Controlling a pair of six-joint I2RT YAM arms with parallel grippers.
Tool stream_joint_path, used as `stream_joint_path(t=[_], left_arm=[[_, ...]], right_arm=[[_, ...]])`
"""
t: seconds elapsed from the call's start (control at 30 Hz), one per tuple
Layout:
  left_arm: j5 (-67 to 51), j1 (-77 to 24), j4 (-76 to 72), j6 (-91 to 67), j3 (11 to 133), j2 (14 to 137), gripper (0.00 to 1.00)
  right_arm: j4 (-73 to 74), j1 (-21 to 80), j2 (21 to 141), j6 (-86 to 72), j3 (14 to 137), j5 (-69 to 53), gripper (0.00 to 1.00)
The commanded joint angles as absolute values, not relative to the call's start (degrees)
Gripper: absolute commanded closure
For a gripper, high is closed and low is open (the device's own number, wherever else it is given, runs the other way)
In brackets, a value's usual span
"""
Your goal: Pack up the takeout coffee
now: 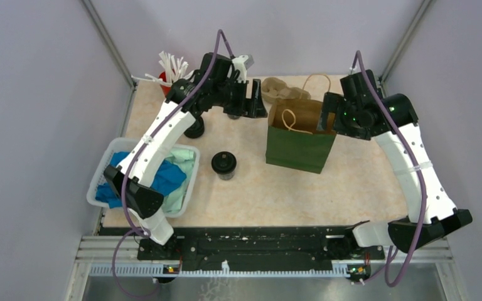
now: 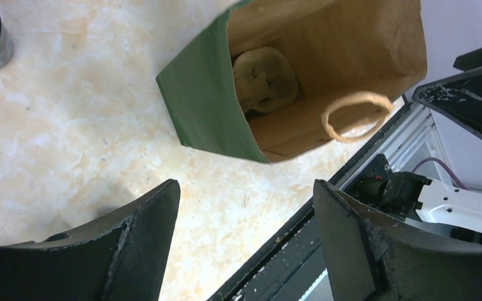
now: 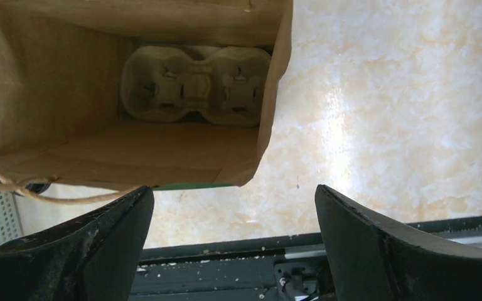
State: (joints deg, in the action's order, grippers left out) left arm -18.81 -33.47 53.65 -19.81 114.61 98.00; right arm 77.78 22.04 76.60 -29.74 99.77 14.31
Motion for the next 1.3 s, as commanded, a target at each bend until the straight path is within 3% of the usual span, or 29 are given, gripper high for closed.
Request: stream_joint_path(t=[0.0, 0.23, 0.4, 0.67, 0.8, 0.93, 1.27], left_arm=[[-20.3, -32.5, 49.3, -21.4, 111.3, 93.4, 0.14], [-20.5, -28.9, 46.1, -24.4, 100.6, 85.3, 0.09], [-19.9, -26.1, 44.9, -26.3, 94.1, 79.3, 0.07], [-13.5, -22.4, 48.2, -28.6, 92.1, 72.8, 0.04], [-5.5, -21.8, 49.7, -31.9, 92.1, 68.3, 0.02], [-1.9, -21.4, 54.6, -34.7, 96.7, 65.1, 0.02], [7.9, -21.4, 60.5, -39.3, 96.9, 55.7, 0.02]], right_arm=[[71.7, 22.8, 74.0, -25.1, 102.2, 11.7, 0.01], [58.5, 22.6, 69.9, -20.5, 99.1, -1.2, 0.01], [54.5, 23.9, 73.5, -17.2, 102.5, -11.6, 0.01], [59.5, 41.0, 89.6, -8.2, 120.3, -6.7, 0.01], [52.9, 44.4, 94.6, -7.4, 119.1, -11.8, 0.01], [56.8, 46.7, 102.9, -7.6, 127.1, -13.2, 0.01], [56.1, 48.3, 108.2, -9.5, 119.0, -7.9, 0.01]])
